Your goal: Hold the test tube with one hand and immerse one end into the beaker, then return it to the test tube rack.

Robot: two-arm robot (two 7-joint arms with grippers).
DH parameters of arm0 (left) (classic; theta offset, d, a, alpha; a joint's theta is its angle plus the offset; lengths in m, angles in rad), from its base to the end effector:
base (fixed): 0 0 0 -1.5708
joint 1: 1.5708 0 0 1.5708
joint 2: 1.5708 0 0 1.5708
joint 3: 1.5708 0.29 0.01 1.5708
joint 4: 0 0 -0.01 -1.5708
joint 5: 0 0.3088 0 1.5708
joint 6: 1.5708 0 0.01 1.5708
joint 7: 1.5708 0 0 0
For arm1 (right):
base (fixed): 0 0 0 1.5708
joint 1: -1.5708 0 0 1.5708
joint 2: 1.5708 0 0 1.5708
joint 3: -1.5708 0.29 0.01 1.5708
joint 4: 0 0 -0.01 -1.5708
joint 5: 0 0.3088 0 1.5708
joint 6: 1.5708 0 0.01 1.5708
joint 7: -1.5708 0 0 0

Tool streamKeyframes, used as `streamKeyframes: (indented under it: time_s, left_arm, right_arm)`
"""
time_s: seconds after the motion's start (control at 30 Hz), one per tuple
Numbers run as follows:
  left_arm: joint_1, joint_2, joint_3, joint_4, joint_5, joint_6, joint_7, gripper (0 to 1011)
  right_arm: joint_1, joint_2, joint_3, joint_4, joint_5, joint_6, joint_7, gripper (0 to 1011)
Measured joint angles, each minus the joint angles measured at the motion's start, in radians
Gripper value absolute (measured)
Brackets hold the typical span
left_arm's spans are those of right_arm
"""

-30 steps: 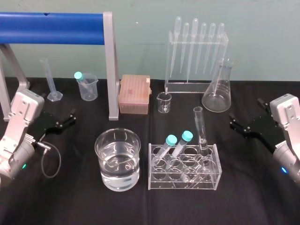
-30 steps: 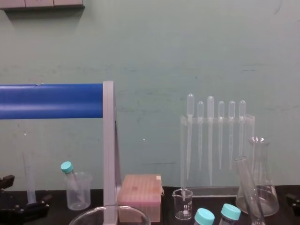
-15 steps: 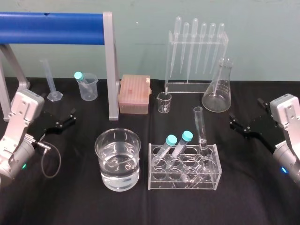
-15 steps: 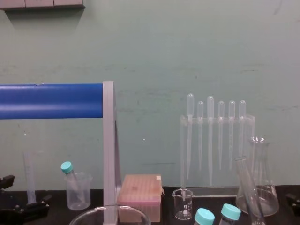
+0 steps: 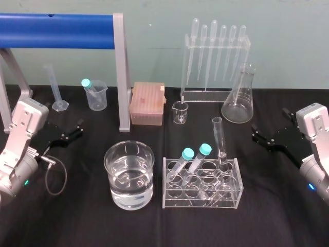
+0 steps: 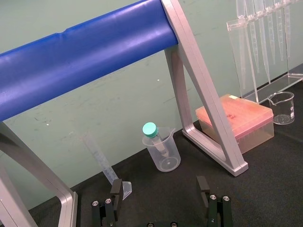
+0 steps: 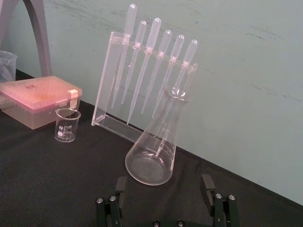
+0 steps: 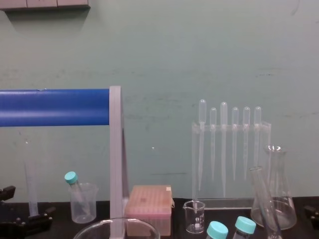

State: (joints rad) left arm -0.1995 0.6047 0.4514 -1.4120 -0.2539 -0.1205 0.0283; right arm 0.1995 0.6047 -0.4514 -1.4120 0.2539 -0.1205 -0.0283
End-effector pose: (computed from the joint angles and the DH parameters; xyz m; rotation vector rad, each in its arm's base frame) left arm 0.3581 0.0827 -0.3023 0.3045 -0.2850 1.2480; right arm 0.3581 -0.0827 -0.3023 -0.3045 -0.2850 -1.2480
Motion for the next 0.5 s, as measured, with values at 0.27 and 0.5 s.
streamKeyframes:
  time_s: [0.27,0.5]
  left_arm:
    - [0.0,0.0,0.0,0.0,0.0,0.0,0.0,1000]
    - [0.0,0.0,0.0,0.0,0.0,0.0,0.0,1000]
  right_arm:
    - [-0.012,0.0,0.068,-0.035,0.105,-0.026,0.094,1002]
    - [-0.032,0.018,0.141,-0.12,0.286,-0.086,0.294,1002]
